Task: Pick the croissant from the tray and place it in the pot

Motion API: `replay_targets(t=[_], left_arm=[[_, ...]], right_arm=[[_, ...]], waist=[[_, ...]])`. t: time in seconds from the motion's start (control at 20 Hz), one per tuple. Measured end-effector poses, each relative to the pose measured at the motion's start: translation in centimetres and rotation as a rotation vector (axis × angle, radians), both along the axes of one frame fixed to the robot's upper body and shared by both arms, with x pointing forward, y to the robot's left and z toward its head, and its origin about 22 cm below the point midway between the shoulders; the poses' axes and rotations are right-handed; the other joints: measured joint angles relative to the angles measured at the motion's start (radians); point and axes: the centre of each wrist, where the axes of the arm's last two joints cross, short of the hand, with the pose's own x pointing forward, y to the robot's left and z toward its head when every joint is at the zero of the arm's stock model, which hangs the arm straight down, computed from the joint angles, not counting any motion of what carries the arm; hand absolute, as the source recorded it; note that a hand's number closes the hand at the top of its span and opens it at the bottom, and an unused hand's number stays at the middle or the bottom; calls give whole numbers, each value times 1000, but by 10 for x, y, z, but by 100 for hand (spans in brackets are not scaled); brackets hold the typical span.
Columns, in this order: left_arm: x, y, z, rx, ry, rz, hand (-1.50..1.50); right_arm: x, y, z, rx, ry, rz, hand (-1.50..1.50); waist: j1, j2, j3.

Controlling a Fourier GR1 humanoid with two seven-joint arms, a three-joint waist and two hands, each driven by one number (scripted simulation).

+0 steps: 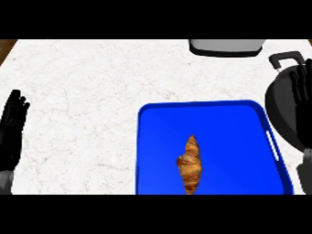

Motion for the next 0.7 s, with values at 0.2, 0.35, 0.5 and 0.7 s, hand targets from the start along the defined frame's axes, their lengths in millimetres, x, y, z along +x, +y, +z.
replay_targets(t=[0.2, 0.35, 0.5, 0.7], left_arm=[[9, -5, 18, -30, -24, -23, 0], [20, -15, 35, -64, -47, -65, 0], [29, -27, 47, -112, -41, -106, 0], [31, -34, 56, -141, -28, -120, 0]], right_arm=[[13, 6, -3, -65, -7, 86, 150], [23, -1, -1, -252, -23, 166, 150], [22, 2, -26, -416, -2, 126, -150], [13, 16, -64, -415, -78, 152, -150]], waist=[[-7, -3, 10], [-5, -2, 7], [-7, 0, 11], [-13, -3, 15]])
